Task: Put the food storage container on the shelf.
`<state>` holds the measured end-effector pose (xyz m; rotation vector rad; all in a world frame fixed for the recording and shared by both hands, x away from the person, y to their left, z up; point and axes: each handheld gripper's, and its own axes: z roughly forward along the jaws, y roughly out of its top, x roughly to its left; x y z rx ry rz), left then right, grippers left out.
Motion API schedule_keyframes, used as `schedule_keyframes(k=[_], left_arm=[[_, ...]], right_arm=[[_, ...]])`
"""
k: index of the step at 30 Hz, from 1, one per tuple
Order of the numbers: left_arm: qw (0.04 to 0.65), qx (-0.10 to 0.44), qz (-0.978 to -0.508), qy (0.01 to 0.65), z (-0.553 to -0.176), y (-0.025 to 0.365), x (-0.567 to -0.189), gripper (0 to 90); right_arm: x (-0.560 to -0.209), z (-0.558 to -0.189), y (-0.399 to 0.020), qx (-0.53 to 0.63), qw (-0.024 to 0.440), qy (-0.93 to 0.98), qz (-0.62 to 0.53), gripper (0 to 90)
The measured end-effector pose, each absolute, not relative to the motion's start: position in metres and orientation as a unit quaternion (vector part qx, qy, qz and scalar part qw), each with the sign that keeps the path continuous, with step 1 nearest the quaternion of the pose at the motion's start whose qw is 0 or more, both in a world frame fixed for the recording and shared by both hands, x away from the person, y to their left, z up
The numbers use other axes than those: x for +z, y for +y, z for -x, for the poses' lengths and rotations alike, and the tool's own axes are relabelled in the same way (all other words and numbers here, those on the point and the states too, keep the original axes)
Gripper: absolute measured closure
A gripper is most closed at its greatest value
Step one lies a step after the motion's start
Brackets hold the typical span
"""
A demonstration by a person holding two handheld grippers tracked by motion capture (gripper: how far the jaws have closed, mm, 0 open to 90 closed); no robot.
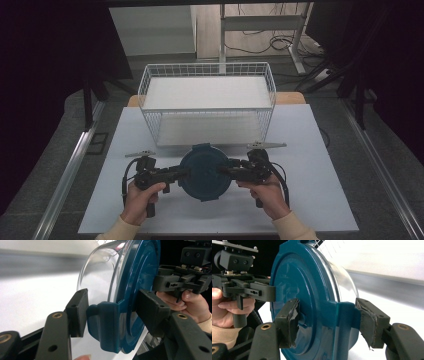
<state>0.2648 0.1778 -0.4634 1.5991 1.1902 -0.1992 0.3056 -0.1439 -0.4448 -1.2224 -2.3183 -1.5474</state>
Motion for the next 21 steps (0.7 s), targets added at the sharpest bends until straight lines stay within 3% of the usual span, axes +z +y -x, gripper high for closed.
schedule_keyframes(k=[21], left_arm=[[0.562, -0.073, -0.665, 0.487, -0.298, 0.183, -0.418, 43.1]], right_arm=[[-0.387, -0.338, -0.136, -0.51, 0.014, -0.773, 0.378, 37.7]])
